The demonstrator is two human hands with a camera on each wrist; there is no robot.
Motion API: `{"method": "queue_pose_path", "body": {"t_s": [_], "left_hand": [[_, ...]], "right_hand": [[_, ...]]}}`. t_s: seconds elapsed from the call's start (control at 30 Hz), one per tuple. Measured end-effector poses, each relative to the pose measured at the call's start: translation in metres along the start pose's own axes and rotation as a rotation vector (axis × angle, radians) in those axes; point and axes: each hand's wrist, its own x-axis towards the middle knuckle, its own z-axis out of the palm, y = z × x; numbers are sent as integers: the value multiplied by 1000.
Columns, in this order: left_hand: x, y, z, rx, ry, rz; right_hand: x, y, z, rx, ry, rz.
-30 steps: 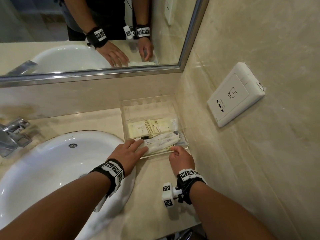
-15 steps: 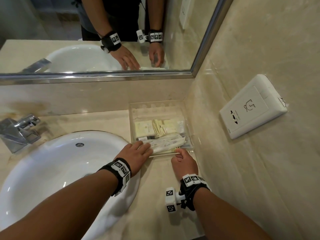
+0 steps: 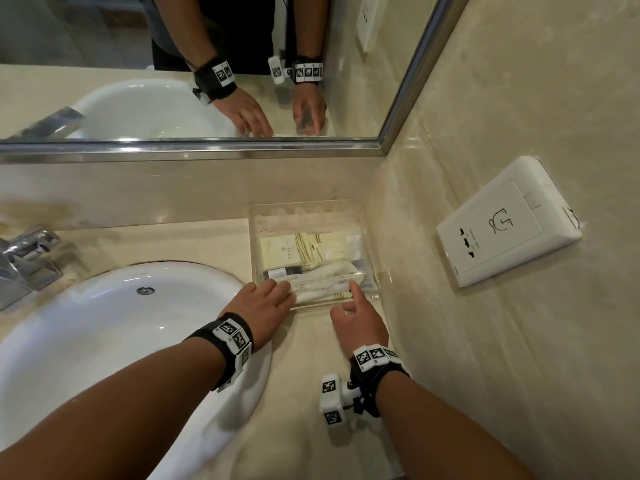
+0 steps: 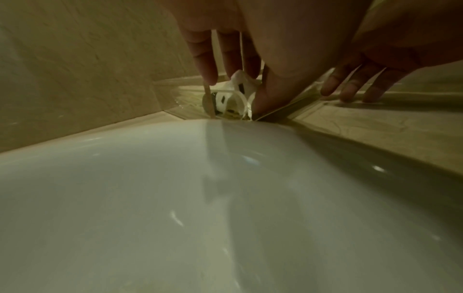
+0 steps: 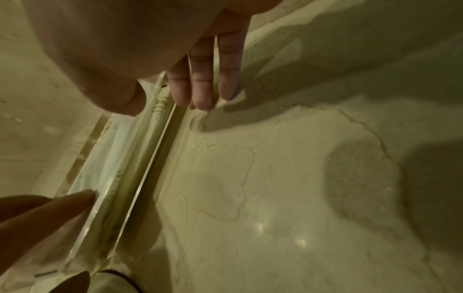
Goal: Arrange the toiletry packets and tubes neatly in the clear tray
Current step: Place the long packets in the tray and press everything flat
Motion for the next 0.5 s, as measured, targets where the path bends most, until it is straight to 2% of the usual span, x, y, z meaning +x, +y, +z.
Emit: {"method": "queue_pose_path", "body": {"t_s": [0.13,0.27,0.5], "left_hand": [[4,-6,-2,25,48,-39],[6,-11,-5,32,34,-58],[2,-17,-6,-3,62,-26]], "right_hand": [[4,-3,3,-87,-1,-6],[12,-8,4,-127,-17,-1],[16,-10,9,-64,33,9]]}}
